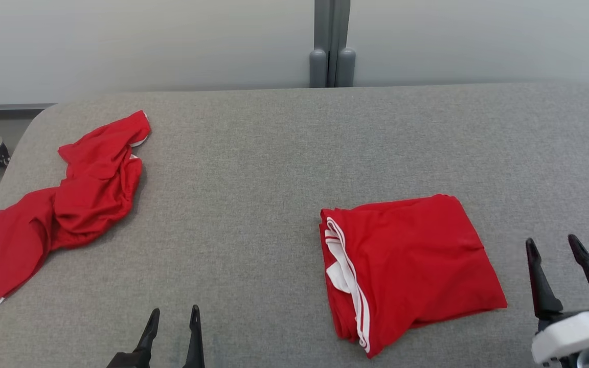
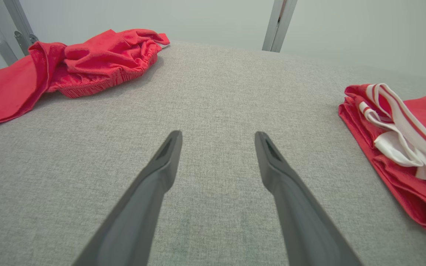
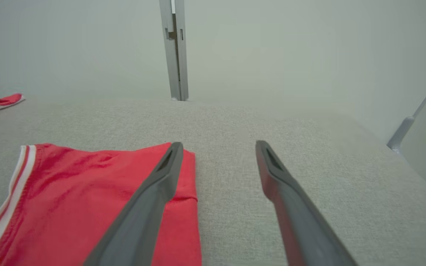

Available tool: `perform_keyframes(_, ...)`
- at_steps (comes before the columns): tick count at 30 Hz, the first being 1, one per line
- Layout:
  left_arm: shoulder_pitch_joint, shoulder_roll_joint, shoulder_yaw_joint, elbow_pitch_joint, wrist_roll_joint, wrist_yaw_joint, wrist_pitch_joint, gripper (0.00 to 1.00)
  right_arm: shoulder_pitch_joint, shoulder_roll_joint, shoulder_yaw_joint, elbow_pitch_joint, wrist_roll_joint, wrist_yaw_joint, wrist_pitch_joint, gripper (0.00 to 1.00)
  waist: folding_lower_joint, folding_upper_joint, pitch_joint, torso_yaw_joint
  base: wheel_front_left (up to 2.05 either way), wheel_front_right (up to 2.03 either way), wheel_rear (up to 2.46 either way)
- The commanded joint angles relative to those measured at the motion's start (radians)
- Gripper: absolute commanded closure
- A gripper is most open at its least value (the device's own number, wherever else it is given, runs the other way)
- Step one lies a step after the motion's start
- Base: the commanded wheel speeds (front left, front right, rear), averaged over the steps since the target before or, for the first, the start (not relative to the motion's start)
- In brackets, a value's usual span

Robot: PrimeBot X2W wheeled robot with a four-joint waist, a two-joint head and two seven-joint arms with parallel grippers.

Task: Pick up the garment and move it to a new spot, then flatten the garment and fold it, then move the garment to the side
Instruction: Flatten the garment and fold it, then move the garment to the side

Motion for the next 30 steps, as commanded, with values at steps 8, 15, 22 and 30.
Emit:
perform_keyframes(8,0.037,0.001,0.032,-0.026,0.036,-0.016,-0.003,0.00,0.057,0.036,-0.084,0.096,-0.096,0.000,-0.139,0.00,0.0000,0.0000,-0.040,-0.019,0.00,0.00,0.00)
perform_keyframes(15,0.042,0.001,0.040,-0.041,0.031,-0.014,-0.003,0.00,0.106,0.064,-0.085,0.068,-0.107,-0.001,-0.137,0.00,0.0000,0.0000,-0.055,-0.018,0.00,0.00,0.00)
perform_keyframes(22,0.046,0.001,0.037,-0.049,0.034,-0.010,-0.003,0.00,0.078,0.070,-0.050,0.054,-0.109,-0.001,-0.137,0.00,0.0000,0.0000,-0.053,-0.014,0.00,0.00,0.00)
perform_keyframes(30,0.043,0.001,0.044,-0.056,0.040,-0.016,-0.003,0.00,0.033,0.066,-0.027,0.034,-0.100,-0.001,-0.138,0.00,0.0000,0.0000,-0.045,-0.006,0.00,0.00,0.00)
